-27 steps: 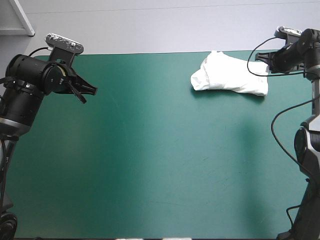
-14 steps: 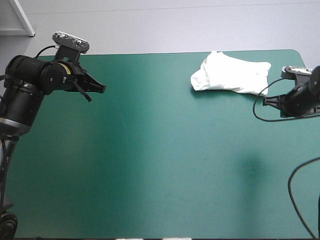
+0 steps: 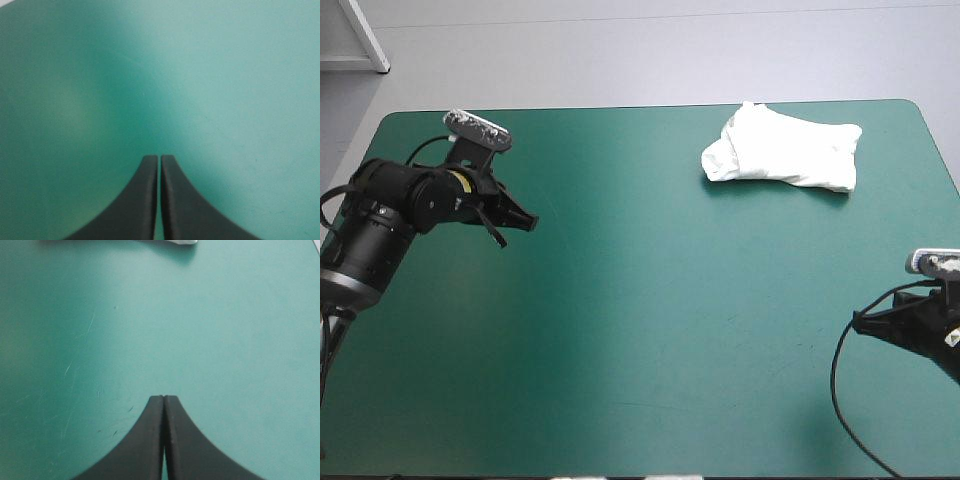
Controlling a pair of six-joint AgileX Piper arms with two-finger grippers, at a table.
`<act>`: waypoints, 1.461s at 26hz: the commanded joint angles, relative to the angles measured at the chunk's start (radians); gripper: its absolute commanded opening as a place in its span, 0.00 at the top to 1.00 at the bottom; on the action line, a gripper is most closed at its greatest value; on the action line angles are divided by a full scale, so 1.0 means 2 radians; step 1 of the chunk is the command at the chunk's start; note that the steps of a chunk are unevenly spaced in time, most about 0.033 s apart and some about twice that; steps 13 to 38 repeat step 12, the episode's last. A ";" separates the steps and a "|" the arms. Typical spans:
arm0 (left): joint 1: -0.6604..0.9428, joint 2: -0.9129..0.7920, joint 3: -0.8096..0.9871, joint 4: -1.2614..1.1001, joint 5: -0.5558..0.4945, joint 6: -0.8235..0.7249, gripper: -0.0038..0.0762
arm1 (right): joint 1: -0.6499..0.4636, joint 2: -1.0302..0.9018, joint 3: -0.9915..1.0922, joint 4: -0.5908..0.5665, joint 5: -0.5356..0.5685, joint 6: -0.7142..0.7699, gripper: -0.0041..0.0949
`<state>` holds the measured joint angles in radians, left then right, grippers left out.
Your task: Fold the cloth
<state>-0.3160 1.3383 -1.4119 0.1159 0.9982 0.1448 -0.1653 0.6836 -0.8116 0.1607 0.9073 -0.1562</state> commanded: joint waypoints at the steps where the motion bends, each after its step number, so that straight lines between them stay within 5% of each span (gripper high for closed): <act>1: -0.002 -0.062 0.067 -0.010 -0.077 -0.003 0.93 | -0.003 -0.037 0.034 0.027 -0.036 -0.020 0.98; 5: -0.002 -0.166 0.240 -0.017 -0.174 -0.002 0.93 | -0.003 -0.115 0.120 0.080 -0.084 -0.057 0.98; 11: -0.002 -0.257 0.379 -0.015 -0.263 -0.002 0.93 | -0.003 -0.140 0.182 0.086 -0.122 -0.057 0.98; 38: -0.002 -0.262 0.390 -0.015 -0.267 -0.002 0.93 | -0.003 -0.140 0.182 0.086 -0.122 -0.057 0.98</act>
